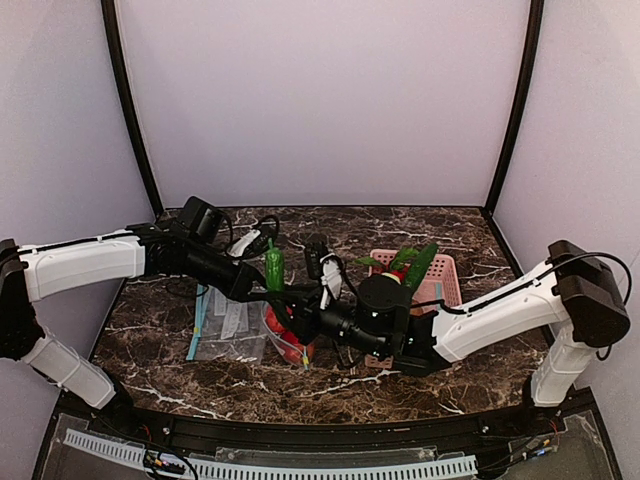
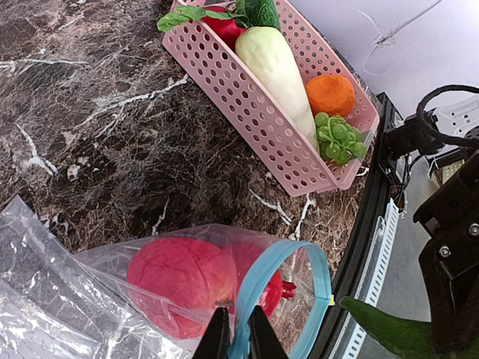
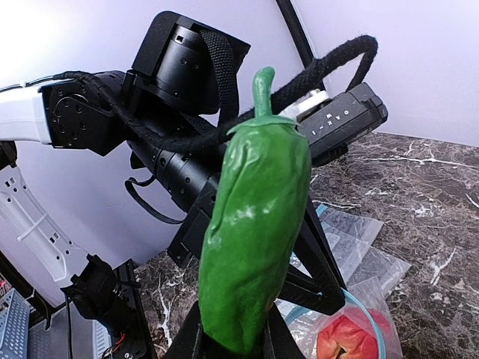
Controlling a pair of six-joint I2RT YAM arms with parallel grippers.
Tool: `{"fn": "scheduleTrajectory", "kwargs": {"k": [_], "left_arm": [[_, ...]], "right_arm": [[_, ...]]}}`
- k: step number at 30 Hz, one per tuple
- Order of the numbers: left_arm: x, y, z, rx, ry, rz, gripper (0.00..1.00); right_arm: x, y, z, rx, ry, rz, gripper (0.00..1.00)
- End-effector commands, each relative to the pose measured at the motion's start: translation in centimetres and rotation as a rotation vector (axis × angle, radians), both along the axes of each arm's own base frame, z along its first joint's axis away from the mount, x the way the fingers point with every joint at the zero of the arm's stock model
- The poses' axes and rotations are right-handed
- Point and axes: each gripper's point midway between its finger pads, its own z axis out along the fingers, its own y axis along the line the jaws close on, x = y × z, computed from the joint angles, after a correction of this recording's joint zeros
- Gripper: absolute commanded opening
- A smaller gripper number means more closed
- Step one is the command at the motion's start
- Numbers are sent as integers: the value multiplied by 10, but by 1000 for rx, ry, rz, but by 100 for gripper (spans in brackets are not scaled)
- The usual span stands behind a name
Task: Place the food in the zip-top bag and seal the zipper
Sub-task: Place the fake vegetable in the zipper food storage bag.
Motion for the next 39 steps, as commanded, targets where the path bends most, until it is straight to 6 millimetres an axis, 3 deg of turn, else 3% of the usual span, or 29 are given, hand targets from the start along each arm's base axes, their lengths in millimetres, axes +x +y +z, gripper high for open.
{"fn": "scheduleTrajectory", "kwargs": {"k": [1, 15, 20, 26, 39], "left_arm": [[-6, -1, 4, -21, -1, -21, 10], [-6, -4, 10, -86, 38, -27, 10], [-6, -4, 11, -92, 40, -30, 10], [-5, -2, 12, -89, 32, -22, 10], [-3, 0, 11, -82, 29, -11, 10]], "right_arm": [[4, -5, -7, 33, 12, -48, 0], [-5, -12, -45, -18, 41, -71, 0], [-2, -6, -50, -50, 35, -75, 0], [-6, -4, -73, -134, 85, -58, 0], [-26, -8, -107, -299, 189, 37, 0]]}}
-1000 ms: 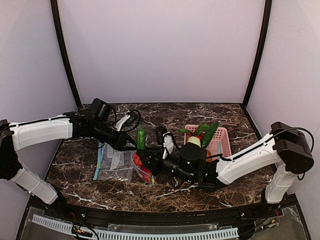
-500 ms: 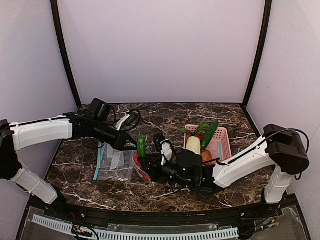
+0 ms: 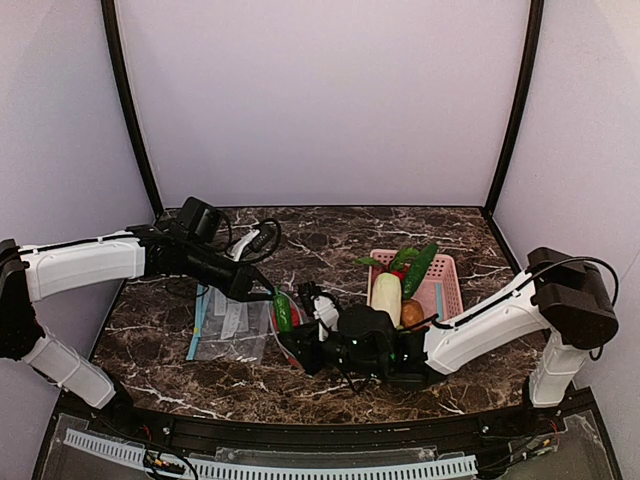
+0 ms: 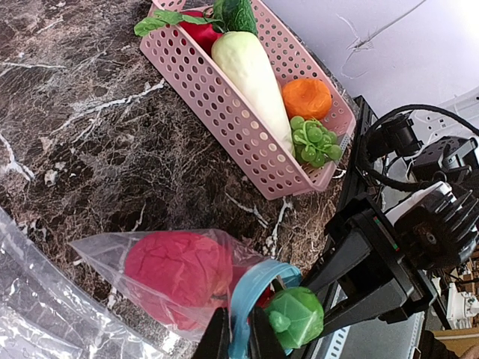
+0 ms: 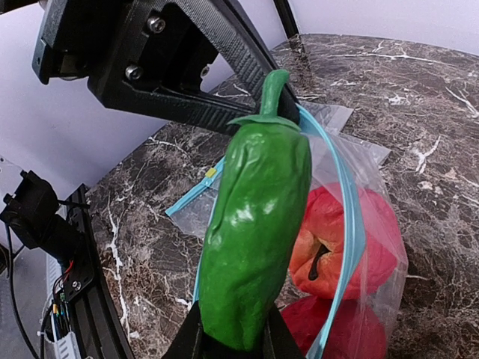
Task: Place the food in the zip-top bag and seal the zipper
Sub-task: Place the fake vegetable in the zipper food storage bag.
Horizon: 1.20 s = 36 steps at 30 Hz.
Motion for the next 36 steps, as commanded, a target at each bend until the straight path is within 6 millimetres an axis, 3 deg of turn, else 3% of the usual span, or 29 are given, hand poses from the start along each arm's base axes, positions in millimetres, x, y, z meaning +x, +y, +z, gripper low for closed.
{"fn": "scheduleTrajectory", "kwargs": {"k": [1, 10, 23, 27, 31, 32, 33, 34, 35, 36], "left_arm": [[0, 3, 4, -11, -9, 8, 10], [-1, 3, 3, -12, -7, 3, 10], [-3, 0, -2, -13, 21, -11, 12], [-4, 0, -2, -14, 29, -23, 23], [1, 5, 4, -23, 17, 60, 49], [-4, 10, -1, -33, 22, 84, 52], [2, 7, 6, -93, 14, 129, 55], [-3, 12, -3, -112, 19, 156, 57], [3, 8, 9, -190, -14, 182, 60], [-2, 12, 1, -199, -6, 192, 61]], "right_arm": [[-13, 1, -6, -56, 66, 47, 0], [-8, -19, -20, -217, 159, -46, 0], [-13, -30, -30, -313, 228, -38, 0], [-13, -33, -27, -307, 225, -44, 0], [-14, -31, -20, -281, 227, -37, 0], [-14, -32, -18, -274, 224, -38, 0], [-13, -33, -17, -270, 224, -41, 0], [-13, -33, -15, -263, 223, -42, 0], [-14, -34, -14, -258, 223, -42, 0], [-14, -35, -13, -254, 223, -41, 0]]}}
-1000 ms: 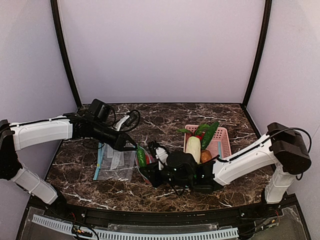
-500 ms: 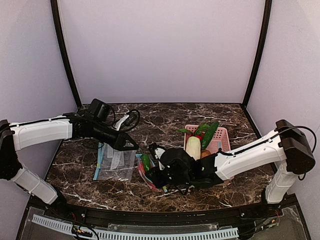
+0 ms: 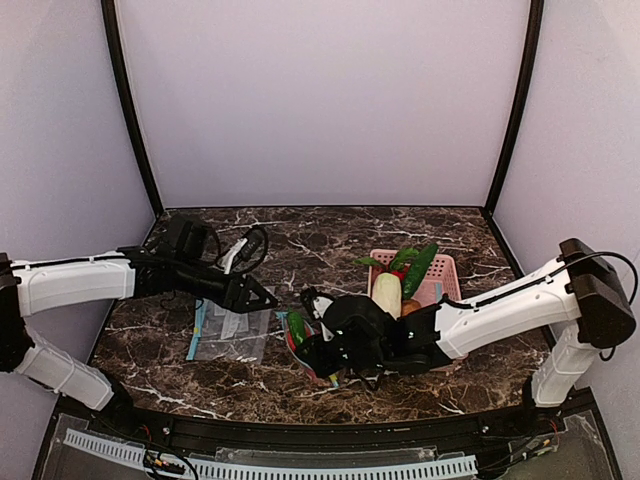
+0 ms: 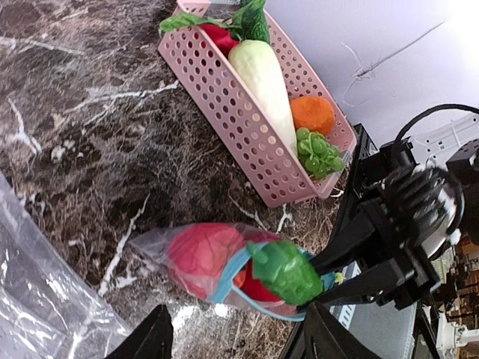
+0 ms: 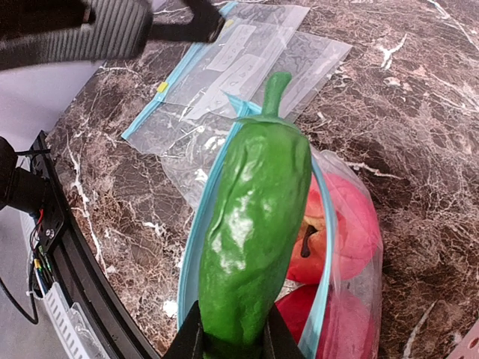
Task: Place the food in the zip-top bag and seal the zipper
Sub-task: Place the fake vegetable in the zipper food storage bag.
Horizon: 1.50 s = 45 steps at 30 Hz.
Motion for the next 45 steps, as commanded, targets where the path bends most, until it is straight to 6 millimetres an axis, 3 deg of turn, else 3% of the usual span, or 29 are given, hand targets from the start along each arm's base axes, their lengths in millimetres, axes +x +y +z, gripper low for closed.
{"fn": "scheduleTrajectory", "kwargs": {"k": [1, 9, 17, 23, 32, 39, 45], "left_arm": [[6, 4, 14, -162, -51, 121, 61], [-11, -4, -25, -200, 94, 56, 55], [-15, -6, -28, -213, 112, 38, 58], [-15, -10, -39, -205, 150, 29, 51], [-14, -17, -46, -167, 160, 11, 52], [-13, -20, -45, -162, 157, 4, 30], [-11, -22, -39, -171, 142, 6, 5]], "right_arm": [[-1, -4, 14, 41, -1, -3, 0], [-4, -8, 12, 57, 10, 2, 0], [-3, -3, 10, 66, 14, 9, 0], [-3, -1, 9, 64, 14, 16, 0], [-2, -1, 7, 60, 20, 16, 0], [-1, -1, 7, 59, 18, 23, 0], [-4, -2, 7, 51, 11, 48, 0]]}}
